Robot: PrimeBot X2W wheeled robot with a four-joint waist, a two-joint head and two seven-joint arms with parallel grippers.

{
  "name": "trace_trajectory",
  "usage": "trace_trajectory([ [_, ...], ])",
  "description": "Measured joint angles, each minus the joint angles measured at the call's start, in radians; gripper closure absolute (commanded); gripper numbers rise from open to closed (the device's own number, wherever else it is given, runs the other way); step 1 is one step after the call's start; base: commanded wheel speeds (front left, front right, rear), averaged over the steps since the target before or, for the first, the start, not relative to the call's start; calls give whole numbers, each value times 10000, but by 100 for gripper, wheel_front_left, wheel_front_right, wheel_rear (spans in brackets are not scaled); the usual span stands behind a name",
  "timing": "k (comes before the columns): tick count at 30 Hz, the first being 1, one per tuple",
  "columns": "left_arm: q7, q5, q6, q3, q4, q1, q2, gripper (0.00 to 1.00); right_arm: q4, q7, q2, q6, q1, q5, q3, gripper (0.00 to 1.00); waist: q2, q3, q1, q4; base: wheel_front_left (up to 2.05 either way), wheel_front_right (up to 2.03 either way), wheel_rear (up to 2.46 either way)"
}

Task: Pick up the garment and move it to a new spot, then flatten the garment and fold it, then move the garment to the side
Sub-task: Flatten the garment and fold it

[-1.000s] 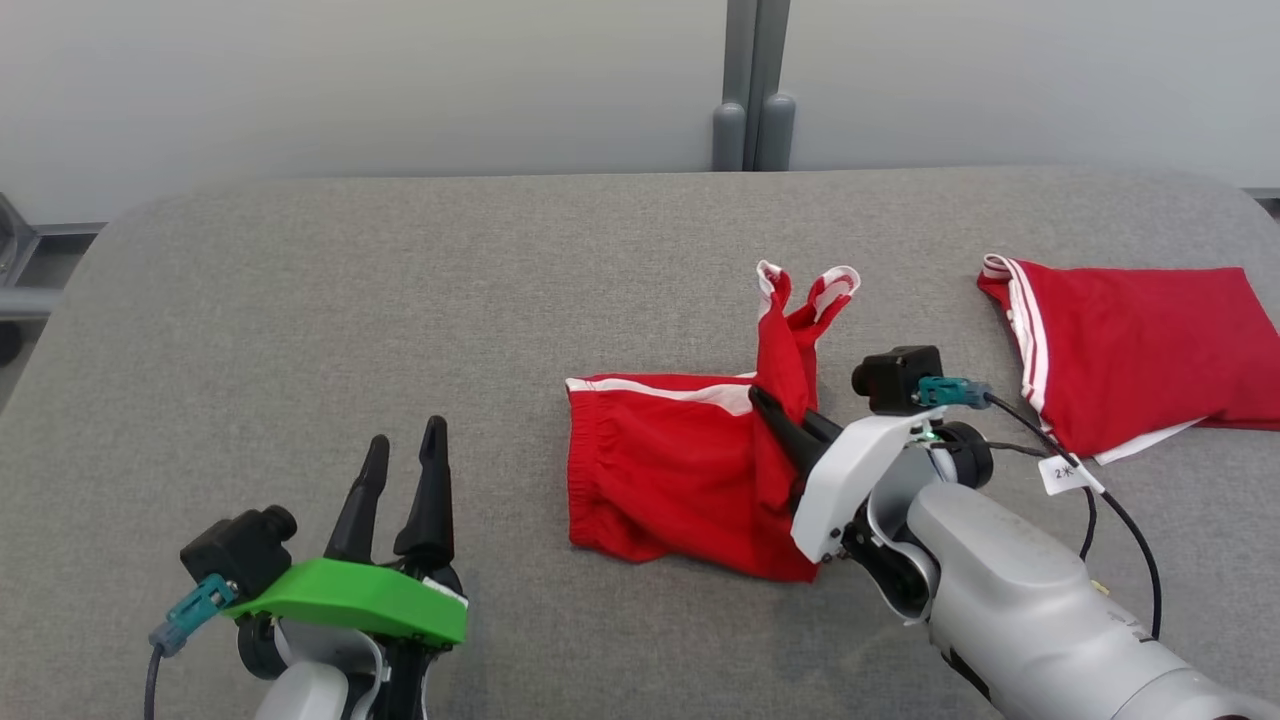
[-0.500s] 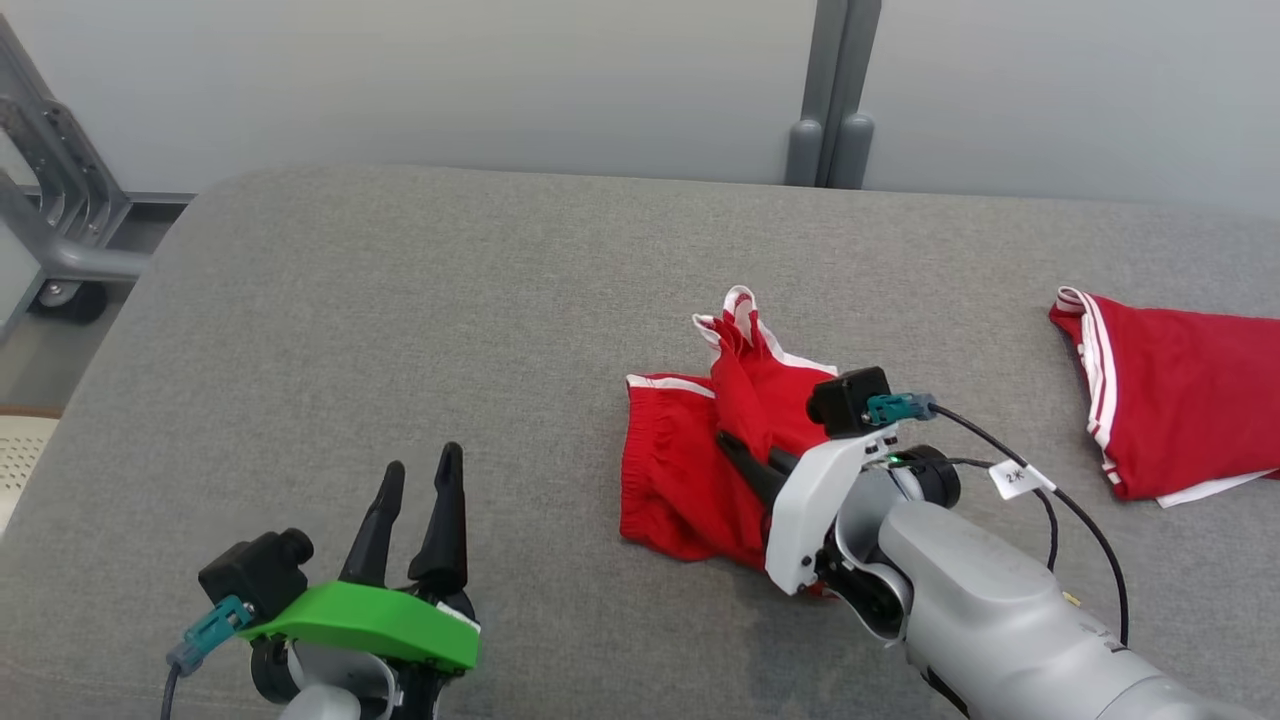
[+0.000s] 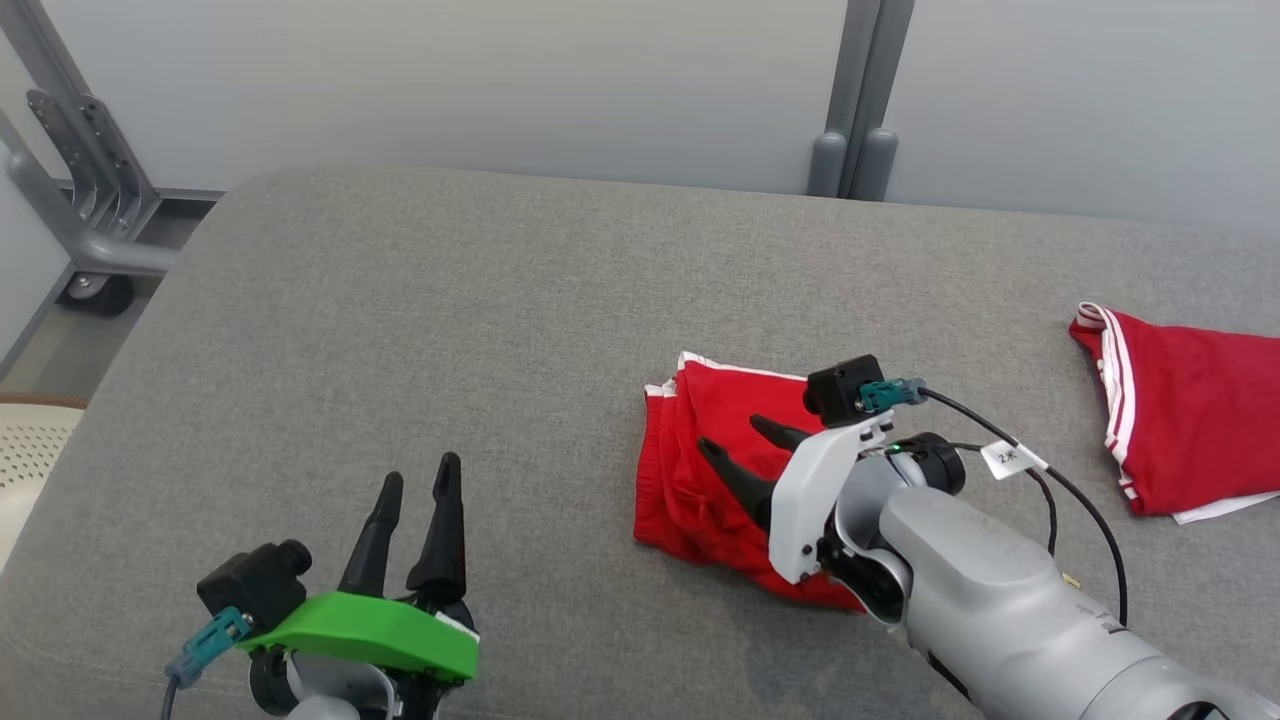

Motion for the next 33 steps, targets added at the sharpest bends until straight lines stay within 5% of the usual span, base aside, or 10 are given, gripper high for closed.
trace_trajectory([
  [16,0,2,100,19,-240,170,48,0,-531,-1177,-6,-207,-1024,-46,-750,0,0,-35,0,-260,0,0,0],
  [22,0,6,167,46,-522,220,79,0,67,-1239,-782,-476,-677,470,-1411,0,0,87,0,-432,0,0,0],
  [33,136,123,198,-113,-819,210,79,0,704,-1089,-913,-278,459,1680,-2038,0,0,735,0,-462,0,0,0],
])
